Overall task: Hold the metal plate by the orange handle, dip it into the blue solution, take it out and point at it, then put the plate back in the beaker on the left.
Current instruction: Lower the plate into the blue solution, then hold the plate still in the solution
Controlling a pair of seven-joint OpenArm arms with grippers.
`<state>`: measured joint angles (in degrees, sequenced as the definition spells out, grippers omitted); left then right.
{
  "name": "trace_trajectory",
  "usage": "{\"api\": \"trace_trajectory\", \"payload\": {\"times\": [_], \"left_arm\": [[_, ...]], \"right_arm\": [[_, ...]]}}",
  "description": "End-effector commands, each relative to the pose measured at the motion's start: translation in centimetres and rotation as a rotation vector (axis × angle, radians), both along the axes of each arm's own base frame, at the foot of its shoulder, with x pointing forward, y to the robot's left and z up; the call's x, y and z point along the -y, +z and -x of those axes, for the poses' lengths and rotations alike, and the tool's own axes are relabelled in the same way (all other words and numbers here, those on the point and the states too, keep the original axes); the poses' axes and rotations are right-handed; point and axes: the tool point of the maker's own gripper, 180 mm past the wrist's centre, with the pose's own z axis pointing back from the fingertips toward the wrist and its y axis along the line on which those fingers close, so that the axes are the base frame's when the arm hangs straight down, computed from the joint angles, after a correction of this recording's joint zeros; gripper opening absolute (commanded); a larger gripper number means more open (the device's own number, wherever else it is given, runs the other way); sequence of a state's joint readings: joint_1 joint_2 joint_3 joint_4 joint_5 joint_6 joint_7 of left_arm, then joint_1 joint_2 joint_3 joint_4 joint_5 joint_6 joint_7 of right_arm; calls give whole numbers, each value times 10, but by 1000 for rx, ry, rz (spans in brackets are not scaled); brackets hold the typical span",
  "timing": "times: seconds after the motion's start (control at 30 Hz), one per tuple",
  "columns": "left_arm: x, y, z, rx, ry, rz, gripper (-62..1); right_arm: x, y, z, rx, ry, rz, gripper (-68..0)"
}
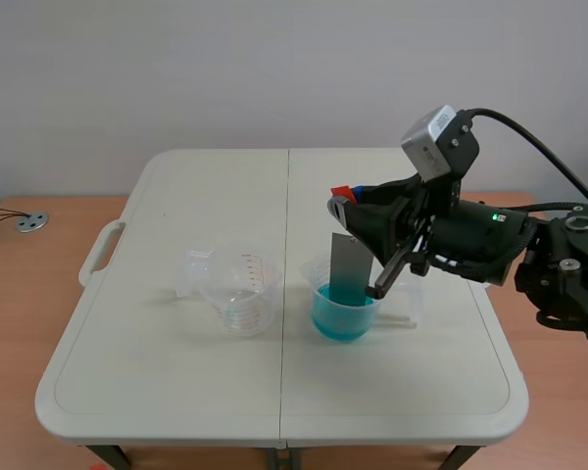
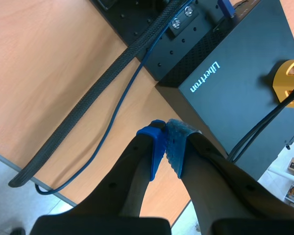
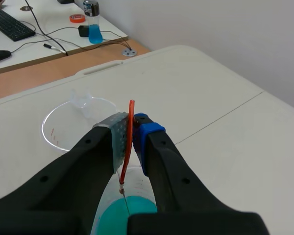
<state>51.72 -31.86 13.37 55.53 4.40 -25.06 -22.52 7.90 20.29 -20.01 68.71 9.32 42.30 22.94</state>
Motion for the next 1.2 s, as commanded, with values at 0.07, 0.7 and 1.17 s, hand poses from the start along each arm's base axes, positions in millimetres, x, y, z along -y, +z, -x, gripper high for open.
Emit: {"api": "trace_trajectory", "payload": {"times": [0.07, 0.7, 1.17], "left_arm": [[2, 2, -1, 5, 7, 9, -593], [1, 0, 6, -14, 21, 3, -593], [1, -1, 4, -9, 21, 3, -593]], "right_arm": [[-4, 16, -4, 48, 20, -17, -664], [-4, 18, -4, 55, 21, -28, -664], [-4, 16, -4, 57, 25, -10, -664]]}}
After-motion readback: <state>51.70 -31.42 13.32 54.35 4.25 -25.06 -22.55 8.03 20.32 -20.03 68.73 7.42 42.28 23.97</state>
